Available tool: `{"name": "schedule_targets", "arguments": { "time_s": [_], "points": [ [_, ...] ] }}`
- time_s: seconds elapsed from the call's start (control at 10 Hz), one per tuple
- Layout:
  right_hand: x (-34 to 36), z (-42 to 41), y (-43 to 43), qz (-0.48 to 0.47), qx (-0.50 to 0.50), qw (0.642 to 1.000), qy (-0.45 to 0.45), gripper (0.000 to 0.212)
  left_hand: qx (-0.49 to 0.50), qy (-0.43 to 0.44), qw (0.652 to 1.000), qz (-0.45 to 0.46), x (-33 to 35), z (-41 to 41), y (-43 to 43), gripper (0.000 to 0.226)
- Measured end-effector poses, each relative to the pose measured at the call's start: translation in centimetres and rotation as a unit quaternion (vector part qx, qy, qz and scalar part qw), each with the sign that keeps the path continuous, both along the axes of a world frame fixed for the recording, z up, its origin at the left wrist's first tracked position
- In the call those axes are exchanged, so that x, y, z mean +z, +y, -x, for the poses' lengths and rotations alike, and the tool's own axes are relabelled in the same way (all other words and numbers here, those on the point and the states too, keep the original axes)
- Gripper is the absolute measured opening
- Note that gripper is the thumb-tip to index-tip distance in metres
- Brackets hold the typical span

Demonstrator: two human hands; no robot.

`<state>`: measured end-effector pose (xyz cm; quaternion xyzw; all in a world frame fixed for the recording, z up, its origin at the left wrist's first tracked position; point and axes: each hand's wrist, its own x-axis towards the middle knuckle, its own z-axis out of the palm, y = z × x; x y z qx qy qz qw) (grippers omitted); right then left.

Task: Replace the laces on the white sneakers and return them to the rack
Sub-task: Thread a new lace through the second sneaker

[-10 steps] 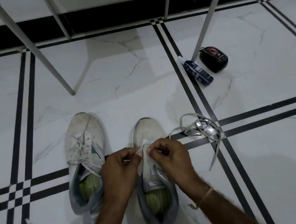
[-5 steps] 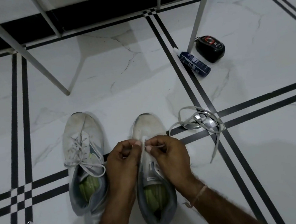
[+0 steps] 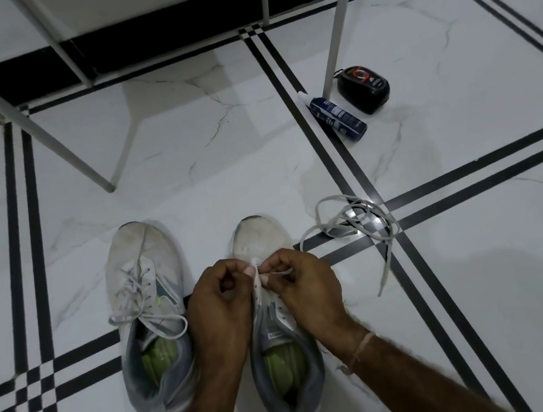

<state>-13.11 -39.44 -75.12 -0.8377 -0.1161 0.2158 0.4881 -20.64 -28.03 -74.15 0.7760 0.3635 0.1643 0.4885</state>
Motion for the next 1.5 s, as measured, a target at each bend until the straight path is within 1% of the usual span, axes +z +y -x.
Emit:
{"name": "schedule_targets", "arguments": {
  "time_s": [0.1,0.2,0.3,0.4,0.5,0.6,0.7,0.8,0.9,1.0,1.1,1.2,1.3,1.4,1.5],
  "points": [
    [0.1,-0.2,-0.1,0.012,0.015,1.0,0.0,0.007,0.069,-0.004,0.995,0.076,1.0,-0.6,0.5,0.021],
    [-0.1,-0.5,-0.2,0.006,0.021,1.0,0.011,0.005,0.226,-0.141,0.901,0.342,3.4,-1.6,3.3,0.022],
    [-0.1,-0.7,-0.1,0.011,0.034,0.999,0.01,0.004,0.074,-0.08,0.987,0.115,3.9,-0.9,4.3,0.014],
    [-0.2,-0.8,-0.1,0.015,0.047,0.999,0.0,0.002,-0.178,0.043,0.972,-0.144,1.7,0.3,2.8,0.013],
    [-0.4,-0.8,-0.2,0.013,0.046,0.999,-0.007,0.006,-0.177,0.127,0.961,-0.171,0.8,0.2,2.7,0.014],
    [-0.4,-0.9,-0.3,0.018,0.052,0.998,-0.006,0.006,-0.069,0.057,0.996,0.026,2.2,-0.1,2.8,0.018],
    [-0.5,-1.0,-0.2,0.017,0.052,0.998,-0.003,0.007,0.155,-0.215,0.836,0.481,4.7,-1.2,5.4,0.025],
    [-0.4,-1.0,-0.1,0.022,0.052,0.998,-0.008,0.008,0.178,-0.213,0.875,0.396,5.7,-0.7,6.2,0.026],
    [-0.3,-0.9,-0.1,0.029,0.055,0.998,-0.013,0.009,-0.096,0.038,0.994,-0.034,3.2,0.9,3.7,0.011],
    [-0.3,-0.9,-0.1,0.036,0.055,0.998,-0.021,0.01,-0.199,0.094,0.965,-0.145,0.5,1.1,2.5,0.02],
    [-0.3,-1.0,-0.1,0.03,0.061,0.998,-0.01,0.01,0.066,-0.086,0.944,0.311,2.1,-0.6,3.3,0.027],
    [-0.4,-1.1,-0.1,0.023,0.06,0.998,-0.006,0.01,0.207,-0.163,0.855,0.447,3.7,-0.9,4.3,0.027],
    [-0.5,-1.0,0.0,0.022,0.064,0.998,-0.008,0.01,-0.048,0.062,0.996,-0.042,2.6,0.7,3.4,0.01],
    [-0.6,-1.0,-0.1,0.016,0.063,0.998,-0.012,0.011,-0.154,0.105,0.973,-0.135,0.5,1.4,1.7,0.019],
    [-0.6,-1.1,-0.2,0.002,0.07,0.998,-0.003,0.013,0.048,-0.039,0.966,0.25,1.7,0.5,1.9,0.03]
  ]
}}
